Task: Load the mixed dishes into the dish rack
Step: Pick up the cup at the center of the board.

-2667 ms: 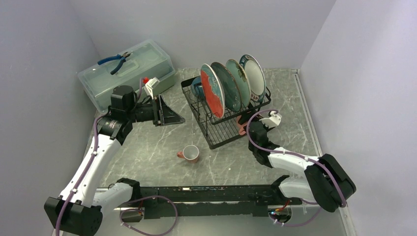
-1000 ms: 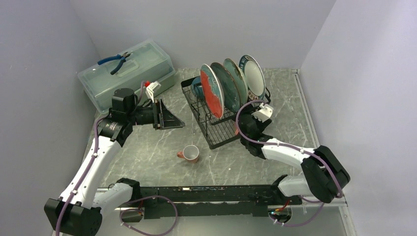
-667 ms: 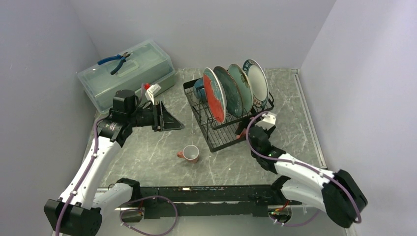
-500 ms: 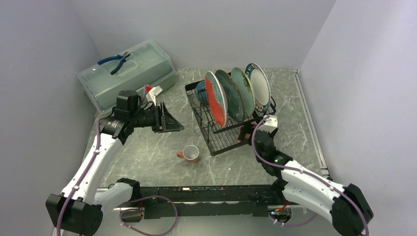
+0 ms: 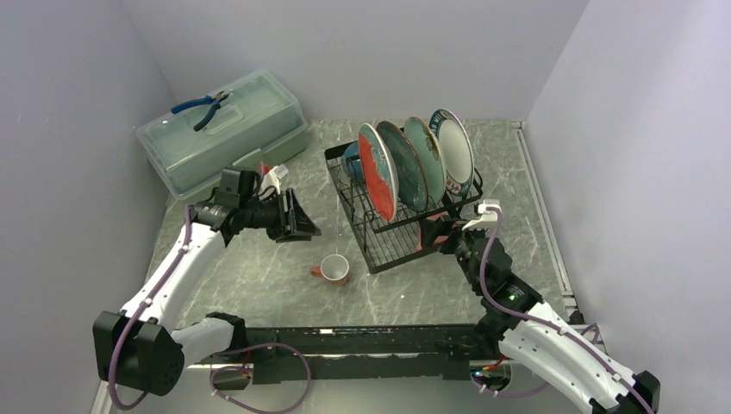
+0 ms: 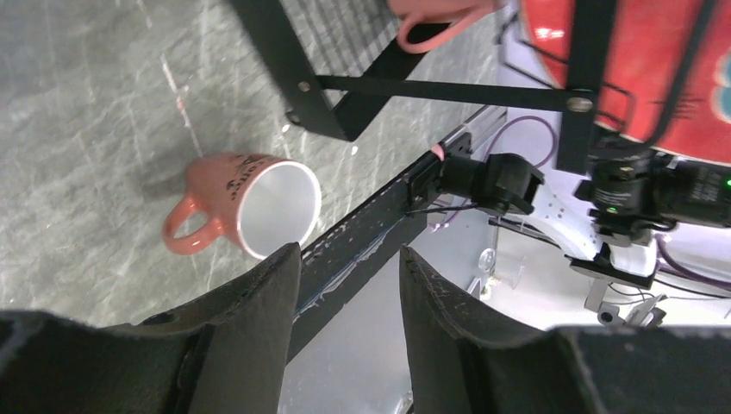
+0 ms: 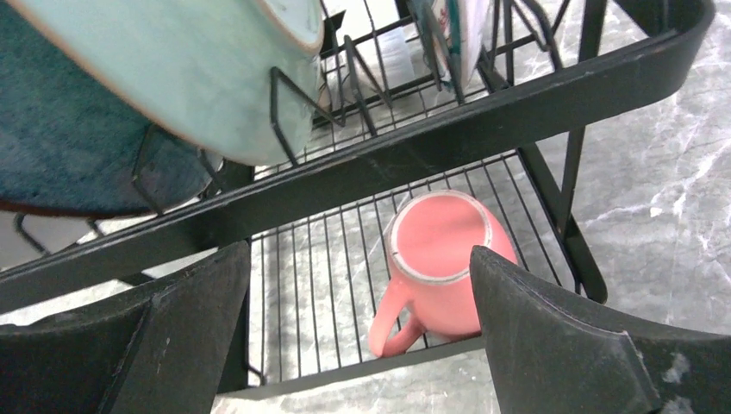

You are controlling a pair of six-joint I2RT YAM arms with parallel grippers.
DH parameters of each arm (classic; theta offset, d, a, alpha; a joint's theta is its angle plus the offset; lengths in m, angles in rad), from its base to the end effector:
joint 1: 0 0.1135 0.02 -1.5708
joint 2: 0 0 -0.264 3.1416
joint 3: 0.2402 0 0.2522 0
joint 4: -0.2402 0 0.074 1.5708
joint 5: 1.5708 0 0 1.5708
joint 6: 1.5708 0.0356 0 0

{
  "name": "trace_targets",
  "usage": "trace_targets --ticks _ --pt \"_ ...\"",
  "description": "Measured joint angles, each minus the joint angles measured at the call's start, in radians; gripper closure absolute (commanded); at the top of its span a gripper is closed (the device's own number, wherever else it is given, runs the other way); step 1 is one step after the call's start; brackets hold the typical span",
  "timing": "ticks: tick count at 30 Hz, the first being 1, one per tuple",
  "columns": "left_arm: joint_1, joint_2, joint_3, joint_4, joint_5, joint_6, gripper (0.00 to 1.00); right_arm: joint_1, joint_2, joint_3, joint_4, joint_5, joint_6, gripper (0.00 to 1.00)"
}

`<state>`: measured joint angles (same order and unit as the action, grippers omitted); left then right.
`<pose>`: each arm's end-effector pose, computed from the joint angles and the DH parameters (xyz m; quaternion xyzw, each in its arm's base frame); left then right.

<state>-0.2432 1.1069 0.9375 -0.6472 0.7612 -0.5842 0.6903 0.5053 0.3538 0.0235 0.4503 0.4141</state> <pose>0.2093 -0.0772 0.2947 -0.0117 0.8739 -0.4537 0.1742 0.1220 0.0806 0.2501 0.0453 0.7453 0.1950 0.6360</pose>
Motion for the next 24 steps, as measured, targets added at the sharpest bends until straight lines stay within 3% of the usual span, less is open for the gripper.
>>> trace_targets --ticks 5,12,24 --pt "-0.046 0.053 -0.049 -0.002 -0.051 -0.011 0.49 0.000 -0.043 0.040 -0.134 -0.087 0.000 0.01" --pt "-0.182 0.132 -0.050 -0.014 -0.187 -0.021 0.51 0.002 -0.053 0.138 -0.357 -0.350 0.018 0.02" --pt "-0.324 0.262 0.011 -0.076 -0.473 -0.003 0.56 0.022 0.002 0.200 -0.472 -0.587 0.070 0.07"
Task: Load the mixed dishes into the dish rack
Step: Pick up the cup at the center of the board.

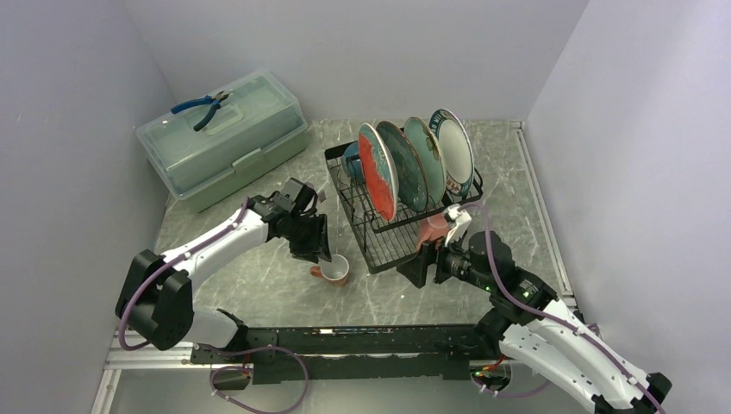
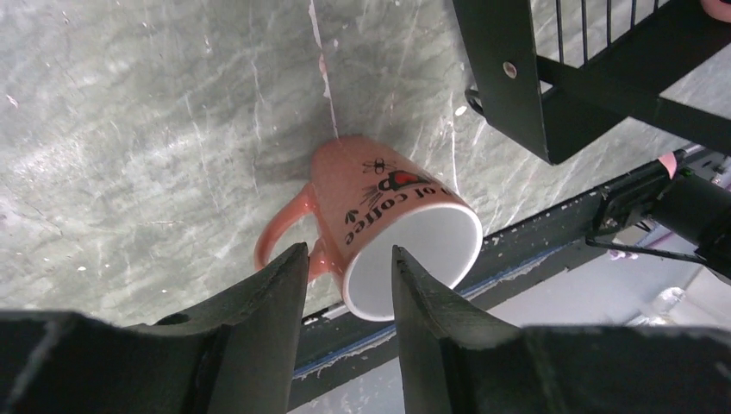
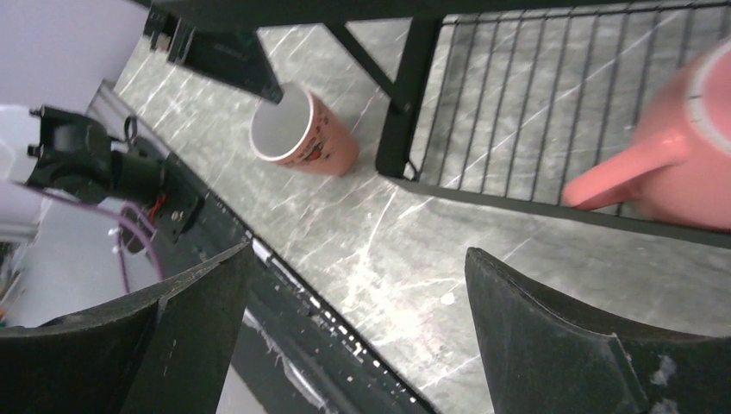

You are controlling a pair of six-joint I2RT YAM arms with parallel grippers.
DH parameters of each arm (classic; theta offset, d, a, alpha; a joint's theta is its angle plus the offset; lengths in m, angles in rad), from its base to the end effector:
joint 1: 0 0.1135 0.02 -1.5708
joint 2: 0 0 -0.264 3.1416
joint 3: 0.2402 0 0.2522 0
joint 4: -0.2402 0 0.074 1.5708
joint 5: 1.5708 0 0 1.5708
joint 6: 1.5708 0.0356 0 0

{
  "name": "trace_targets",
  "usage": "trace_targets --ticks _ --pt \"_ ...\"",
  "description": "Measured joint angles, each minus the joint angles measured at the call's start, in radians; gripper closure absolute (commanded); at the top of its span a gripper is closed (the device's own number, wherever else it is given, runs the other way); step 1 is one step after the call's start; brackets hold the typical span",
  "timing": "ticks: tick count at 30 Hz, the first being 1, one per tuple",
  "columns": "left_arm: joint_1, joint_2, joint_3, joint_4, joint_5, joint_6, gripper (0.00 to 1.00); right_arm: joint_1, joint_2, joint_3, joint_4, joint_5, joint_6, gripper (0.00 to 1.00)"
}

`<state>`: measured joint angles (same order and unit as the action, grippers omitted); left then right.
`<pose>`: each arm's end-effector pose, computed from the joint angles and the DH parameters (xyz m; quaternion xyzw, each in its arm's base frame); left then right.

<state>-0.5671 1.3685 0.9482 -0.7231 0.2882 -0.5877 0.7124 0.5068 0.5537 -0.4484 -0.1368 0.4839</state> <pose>0.2138 -0.1482 0.2285 0.0205 0.9674 -0.2321 0.0993 0.0965 0.0897 0.2704 -0.1323 0.8222 0.3572 0.4229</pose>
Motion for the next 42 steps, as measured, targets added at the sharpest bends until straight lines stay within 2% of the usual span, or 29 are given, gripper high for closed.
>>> trace_targets --ticks 9,11,14,22,27,34,42 --pt "-0.051 0.070 0.018 0.015 -0.043 0.005 0.72 0.184 0.068 0.000 0.001 0.024 0.034 0.08" --pt "-0.058 0.076 0.018 0.019 -0.047 0.008 0.80 0.209 0.075 0.000 0.002 0.036 0.042 0.09" --pt "-0.065 0.079 0.016 0.019 -0.057 0.011 1.00 0.237 0.081 0.000 0.006 0.061 0.054 0.11" --pt "-0.068 0.059 -0.003 0.020 -0.077 0.024 1.00 0.267 0.085 0.000 0.010 0.087 0.075 0.14" --pt "-0.067 -0.040 -0.026 0.002 -0.037 0.018 1.00 0.274 0.079 0.000 0.028 0.070 0.077 0.13" --pt "-0.047 -0.244 -0.071 0.048 0.166 -0.063 1.00 0.277 -0.019 0.000 0.080 0.015 0.071 0.07" --pt "0.127 -0.415 -0.236 0.266 0.483 -0.288 1.00 0.277 -0.071 -0.024 0.179 -0.038 0.051 0.01"
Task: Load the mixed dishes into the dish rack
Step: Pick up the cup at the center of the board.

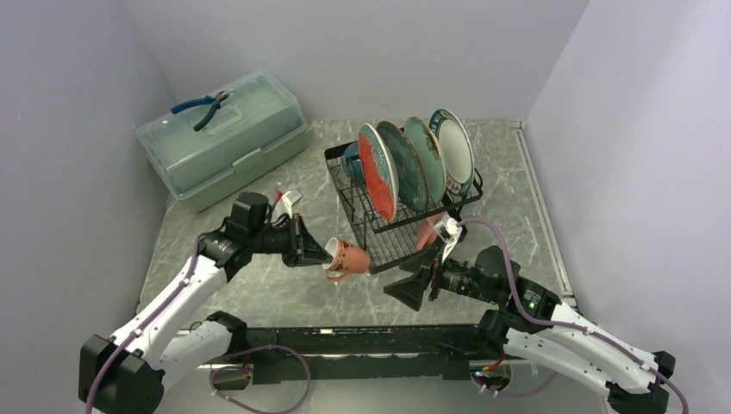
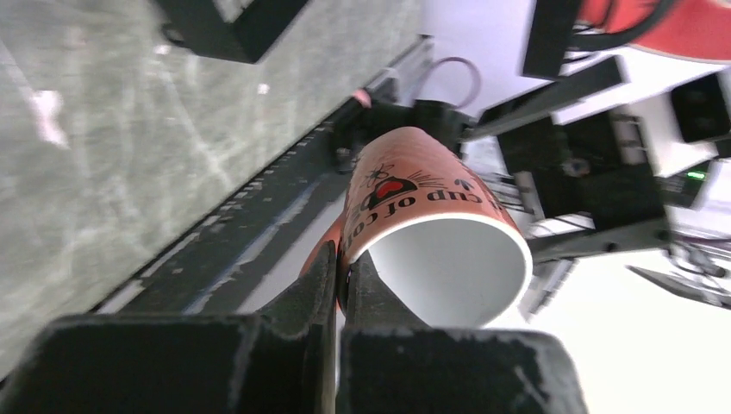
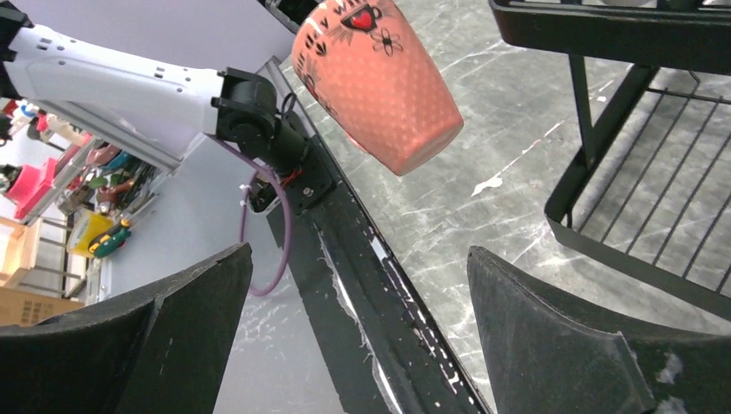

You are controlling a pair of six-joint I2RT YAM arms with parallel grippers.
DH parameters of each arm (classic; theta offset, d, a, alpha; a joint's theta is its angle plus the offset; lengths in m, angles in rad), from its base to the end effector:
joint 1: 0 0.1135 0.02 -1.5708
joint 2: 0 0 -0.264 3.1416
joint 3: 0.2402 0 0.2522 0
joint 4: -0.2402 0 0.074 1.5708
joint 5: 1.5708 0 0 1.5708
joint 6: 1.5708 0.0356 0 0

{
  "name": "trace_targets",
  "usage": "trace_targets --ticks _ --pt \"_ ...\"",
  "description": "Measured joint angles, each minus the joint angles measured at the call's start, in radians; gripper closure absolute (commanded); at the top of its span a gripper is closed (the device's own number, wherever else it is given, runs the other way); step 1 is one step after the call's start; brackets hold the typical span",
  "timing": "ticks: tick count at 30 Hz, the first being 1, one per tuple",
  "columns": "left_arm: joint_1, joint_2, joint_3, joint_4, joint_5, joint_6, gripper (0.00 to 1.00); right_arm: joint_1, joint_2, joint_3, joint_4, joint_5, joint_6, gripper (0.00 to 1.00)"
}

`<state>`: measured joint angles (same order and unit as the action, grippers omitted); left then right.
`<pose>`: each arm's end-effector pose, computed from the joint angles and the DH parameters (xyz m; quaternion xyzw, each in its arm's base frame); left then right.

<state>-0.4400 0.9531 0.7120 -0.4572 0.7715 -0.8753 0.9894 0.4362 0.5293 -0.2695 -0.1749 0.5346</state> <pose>0.1663 -0.1057 0.2645 -0.0261 0.8543 -0.5092 0.1014 0.0642 0.1090 0.2884 -0.2268 0.7314 0.4900 0.4165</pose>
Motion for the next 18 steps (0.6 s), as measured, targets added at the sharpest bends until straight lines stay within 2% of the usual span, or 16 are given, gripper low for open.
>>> trace_targets --ticks 3,7,12,18 --pt "0.021 -0.042 -0.071 0.157 0.088 -0.142 1.00 0.000 0.000 -0.022 0.051 -0.017 -0.003 0.00" --pt "0.027 -0.079 -0.170 0.446 0.162 -0.367 1.00 0.001 0.006 -0.053 0.158 -0.025 -0.004 0.00" --pt "0.028 -0.084 -0.282 0.821 0.185 -0.639 1.00 0.002 0.053 -0.070 0.338 -0.025 -0.003 0.00" --pt "0.031 -0.080 -0.330 1.118 0.181 -0.822 1.00 0.018 0.174 -0.077 0.577 -0.011 0.002 0.00"
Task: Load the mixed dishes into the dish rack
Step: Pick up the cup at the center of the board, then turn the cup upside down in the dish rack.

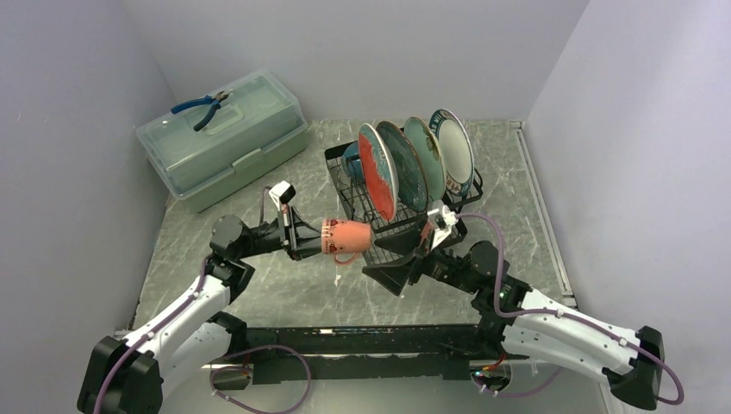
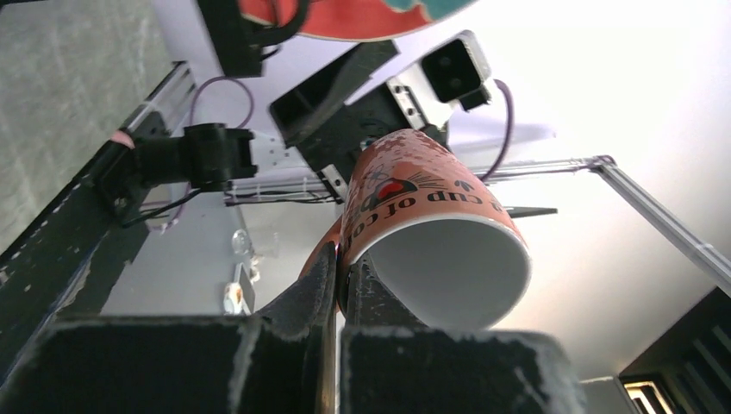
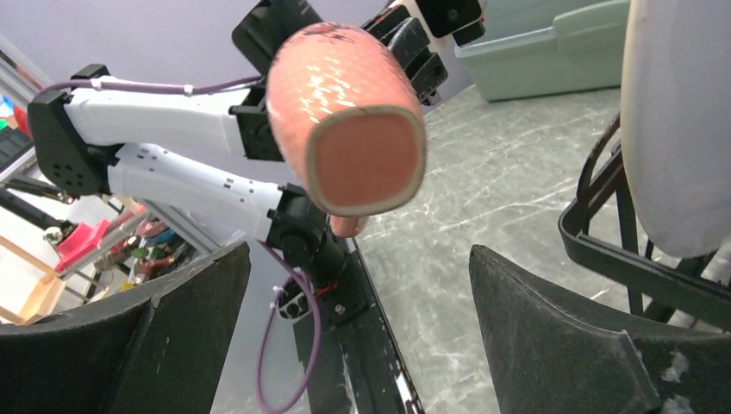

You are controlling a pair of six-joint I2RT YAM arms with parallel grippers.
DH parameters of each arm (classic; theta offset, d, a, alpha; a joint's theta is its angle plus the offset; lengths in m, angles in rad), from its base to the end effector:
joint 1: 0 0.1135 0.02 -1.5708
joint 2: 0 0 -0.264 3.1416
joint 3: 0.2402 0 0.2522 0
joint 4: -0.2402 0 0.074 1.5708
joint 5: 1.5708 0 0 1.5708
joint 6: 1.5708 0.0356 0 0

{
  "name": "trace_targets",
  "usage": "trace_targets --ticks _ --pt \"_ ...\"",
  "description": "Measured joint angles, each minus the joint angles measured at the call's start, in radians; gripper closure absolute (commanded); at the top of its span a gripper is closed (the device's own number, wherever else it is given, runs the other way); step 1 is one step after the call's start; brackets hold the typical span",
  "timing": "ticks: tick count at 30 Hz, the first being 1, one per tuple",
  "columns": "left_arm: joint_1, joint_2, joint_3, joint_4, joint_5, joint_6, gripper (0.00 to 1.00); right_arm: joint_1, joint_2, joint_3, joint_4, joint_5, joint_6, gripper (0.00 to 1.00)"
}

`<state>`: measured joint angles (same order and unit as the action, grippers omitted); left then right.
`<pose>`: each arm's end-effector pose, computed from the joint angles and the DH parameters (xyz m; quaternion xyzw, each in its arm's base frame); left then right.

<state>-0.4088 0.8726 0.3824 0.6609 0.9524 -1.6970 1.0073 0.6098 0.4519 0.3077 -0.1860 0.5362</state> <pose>0.1609 -0.1013 0.2694 -0.0635 0.6684 -0.7368 0.0799 0.0813 0.1411 0.3017 -0.2200 0.6150 0.5698 0.4987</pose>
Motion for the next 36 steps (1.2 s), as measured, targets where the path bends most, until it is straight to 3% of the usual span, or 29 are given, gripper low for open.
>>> trace_targets --ticks 7,21,36 --pt "0.000 0.003 -0.004 0.239 -0.045 -0.103 1.00 0.045 0.092 0.006 0.197 0.074 -0.013 0.00" --pt "0.000 0.002 -0.003 0.473 -0.169 -0.152 1.00 0.128 0.388 0.165 0.646 0.079 -0.103 0.00" --pt "0.000 0.078 0.000 0.756 -0.267 -0.228 1.00 0.149 0.599 0.323 0.865 0.050 -0.171 0.13"
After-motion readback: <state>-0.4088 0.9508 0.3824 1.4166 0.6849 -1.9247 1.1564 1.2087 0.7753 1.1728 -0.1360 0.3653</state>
